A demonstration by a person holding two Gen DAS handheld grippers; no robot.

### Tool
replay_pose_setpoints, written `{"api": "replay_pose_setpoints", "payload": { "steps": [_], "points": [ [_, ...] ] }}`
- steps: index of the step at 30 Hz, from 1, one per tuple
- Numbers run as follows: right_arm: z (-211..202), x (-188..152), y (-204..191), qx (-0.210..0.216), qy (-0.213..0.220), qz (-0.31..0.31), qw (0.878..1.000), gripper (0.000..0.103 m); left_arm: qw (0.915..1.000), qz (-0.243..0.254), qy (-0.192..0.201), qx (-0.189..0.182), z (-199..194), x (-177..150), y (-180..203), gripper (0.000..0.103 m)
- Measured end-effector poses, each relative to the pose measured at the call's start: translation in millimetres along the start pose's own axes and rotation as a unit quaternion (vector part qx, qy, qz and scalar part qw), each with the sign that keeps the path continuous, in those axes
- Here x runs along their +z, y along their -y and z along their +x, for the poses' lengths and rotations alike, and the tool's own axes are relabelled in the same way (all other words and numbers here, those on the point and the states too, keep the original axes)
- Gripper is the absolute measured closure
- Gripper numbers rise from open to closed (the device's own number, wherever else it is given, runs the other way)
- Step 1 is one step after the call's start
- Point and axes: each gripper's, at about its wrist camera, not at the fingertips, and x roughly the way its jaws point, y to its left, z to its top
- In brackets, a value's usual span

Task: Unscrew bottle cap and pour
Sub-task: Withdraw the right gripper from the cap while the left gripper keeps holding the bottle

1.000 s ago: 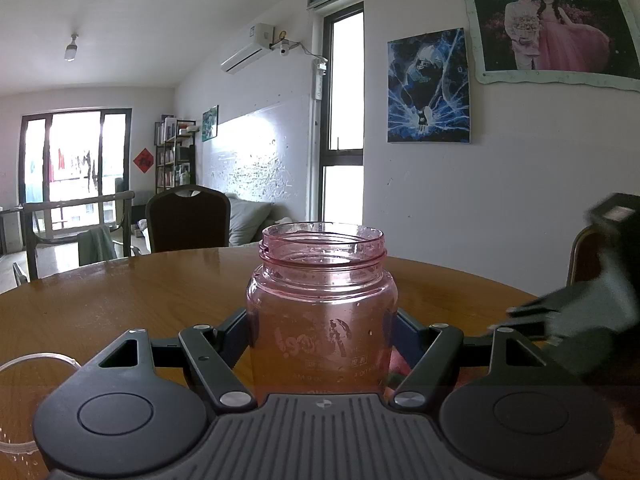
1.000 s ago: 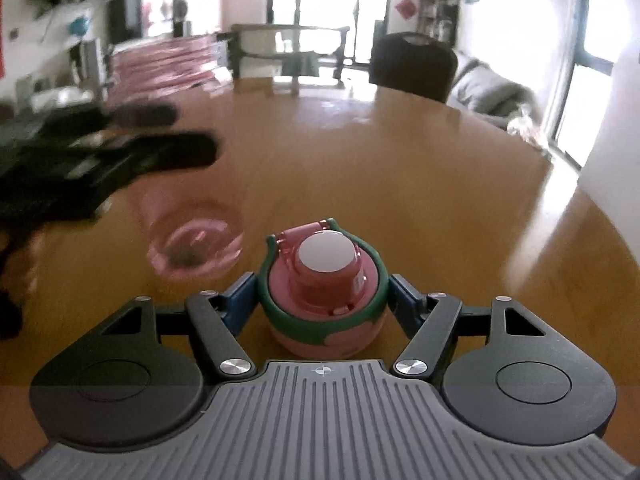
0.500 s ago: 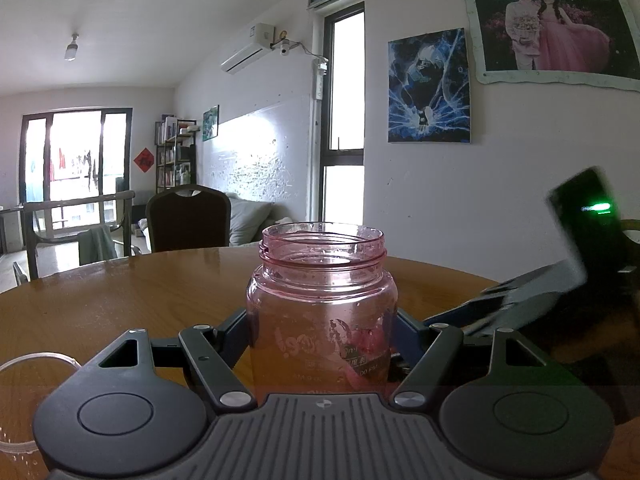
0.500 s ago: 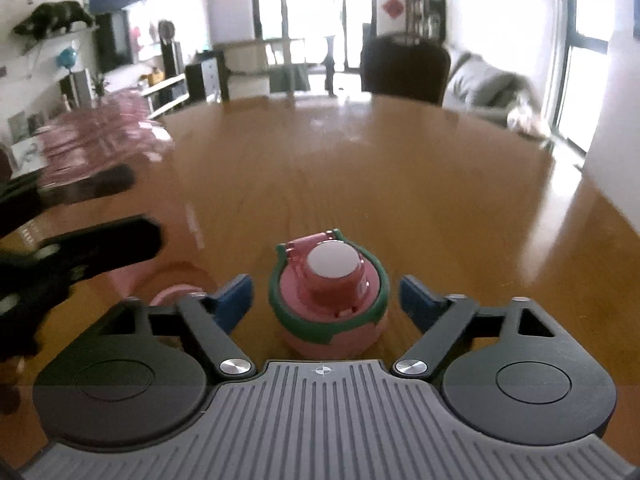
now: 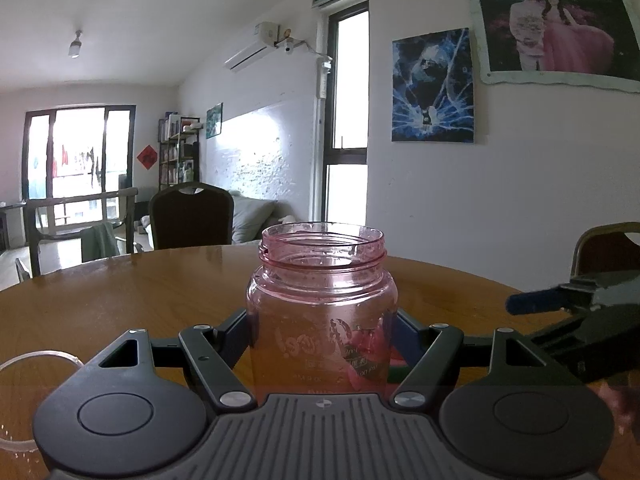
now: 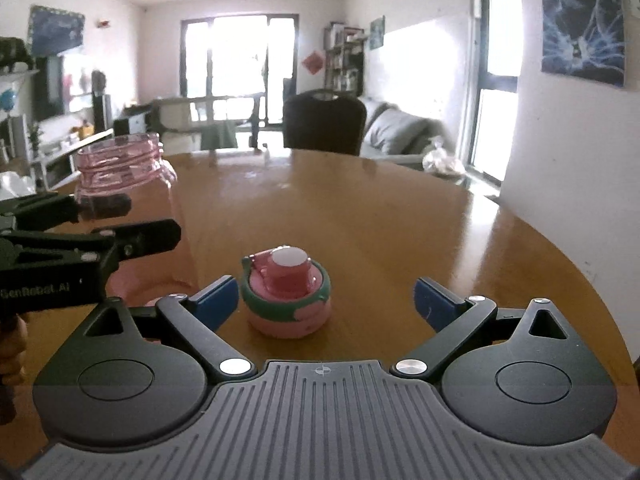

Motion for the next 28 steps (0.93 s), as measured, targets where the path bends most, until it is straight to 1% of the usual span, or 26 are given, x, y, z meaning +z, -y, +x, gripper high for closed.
{"api": "replay_pose_setpoints", "payload": {
  "steps": [1,2,4,7,10,13,17,23,28],
  "points": [
    [-1.8,-0.5,-0.6,-0.001,0.001,0.0,1.0,0.003,1.0,0.001,0.001,0.001,-0.8,0.3,-0.2,0.028],
    [-4.4,-0.8,-1.4,-0.005,0.004,0.0,1.0,0.003,1.0,0.001,0.001,0.003,-1.6,0.6,-0.4,0.021],
    [-7.7,-1.0,-2.6,-0.01,0.01,0.0,1.0,0.002,1.0,0.003,0.001,0.005,-5.0,1.2,1.0,0.014],
    [-8.9,1.1,-3.2,-0.021,0.019,0.002,1.0,0.002,0.9999,0.005,0.001,0.009,-10.3,2.2,3.3,0.009],
    [-5.2,3.4,-2.0,-0.029,0.025,0.005,0.999,0.002,0.9999,0.007,0.0,0.012,-15.6,3.1,5.6,0.009],
    [-8.8,0.1,-1.4,-0.039,0.041,0.011,0.998,0.001,0.9998,0.01,0.0,0.016,-20.9,4.0,7.9,0.005],
    [-5.9,-2.7,-2.3,-0.037,0.05,0.009,0.998,0.001,0.9997,0.013,0.001,0.02,-28.0,4.9,11.2,0.001],
    [-5.4,-5.7,-5.9,-0.045,0.063,-0.009,0.997,0.001,0.9996,0.023,0.008,0.016,-37.6,4.9,17.4,0.0],
    [-0.9,-6.7,-7.5,-0.052,0.06,-0.014,0.997,0.001,0.9992,0.025,0.02,0.022,-39.1,3.5,17.5,0.001]
  ]
}}
